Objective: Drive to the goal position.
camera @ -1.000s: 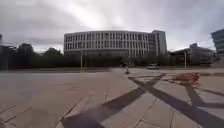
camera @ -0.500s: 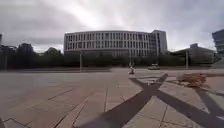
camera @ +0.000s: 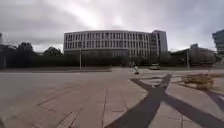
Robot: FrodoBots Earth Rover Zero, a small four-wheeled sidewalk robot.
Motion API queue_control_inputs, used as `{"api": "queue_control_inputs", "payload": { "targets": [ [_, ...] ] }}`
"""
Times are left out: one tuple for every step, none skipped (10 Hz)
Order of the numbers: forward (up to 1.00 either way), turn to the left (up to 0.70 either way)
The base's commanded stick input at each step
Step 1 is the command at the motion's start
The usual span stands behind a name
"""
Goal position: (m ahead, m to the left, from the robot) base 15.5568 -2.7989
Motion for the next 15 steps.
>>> {"api": "queue_control_inputs", "payload": {
  "targets": [
    [0.70,0.00],
    [0.70,0.00],
    [0.70,0.00],
    [0.70,0.00],
    [0.70,0.00],
    [0.70,0.00],
    [0.70,0.00],
    [0.70,0.00],
    [0.70,0.00],
    [0.70,0.00],
    [0.70,0.00],
    [0.70,0.00],
    [0.70,0.00],
    [0.70,0.00],
    [0.70,0.00]
  ]
}}
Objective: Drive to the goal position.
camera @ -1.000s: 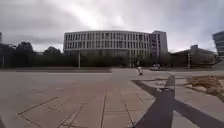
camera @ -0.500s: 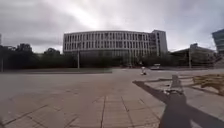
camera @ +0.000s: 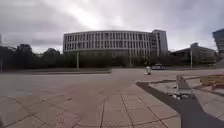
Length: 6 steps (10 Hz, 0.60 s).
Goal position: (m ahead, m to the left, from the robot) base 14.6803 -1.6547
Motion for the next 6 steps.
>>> {"api": "queue_control_inputs", "payload": {
  "targets": [
    [0.70,0.00],
    [0.70,0.00],
    [0.70,0.00],
    [0.70,0.00],
    [0.70,0.00],
    [0.70,0.00]
  ]
}}
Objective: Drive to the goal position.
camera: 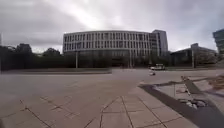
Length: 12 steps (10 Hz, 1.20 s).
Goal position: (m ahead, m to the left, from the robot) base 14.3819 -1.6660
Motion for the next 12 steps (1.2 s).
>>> {"api": "queue_control_inputs", "payload": {
  "targets": [
    [0.70,0.00],
    [0.70,0.00],
    [0.70,0.00],
    [0.70,0.00],
    [0.70,0.00],
    [0.70,0.00],
    [0.70,0.00],
    [0.70,-0.20],
    [0.70,-0.28],
    [0.70,-0.30],
    [0.70,-0.32],
    [0.70,-0.03]
  ]
}}
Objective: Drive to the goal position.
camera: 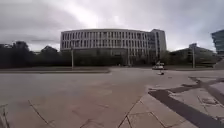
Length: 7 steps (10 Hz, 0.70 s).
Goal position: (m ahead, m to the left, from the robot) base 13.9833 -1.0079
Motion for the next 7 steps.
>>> {"api": "queue_control_inputs", "payload": {
  "targets": [
    [0.70,0.00],
    [0.70,0.00],
    [0.70,0.00],
    [0.70,0.00],
    [0.70,0.00],
    [0.70,0.00],
    [0.70,0.00]
  ]
}}
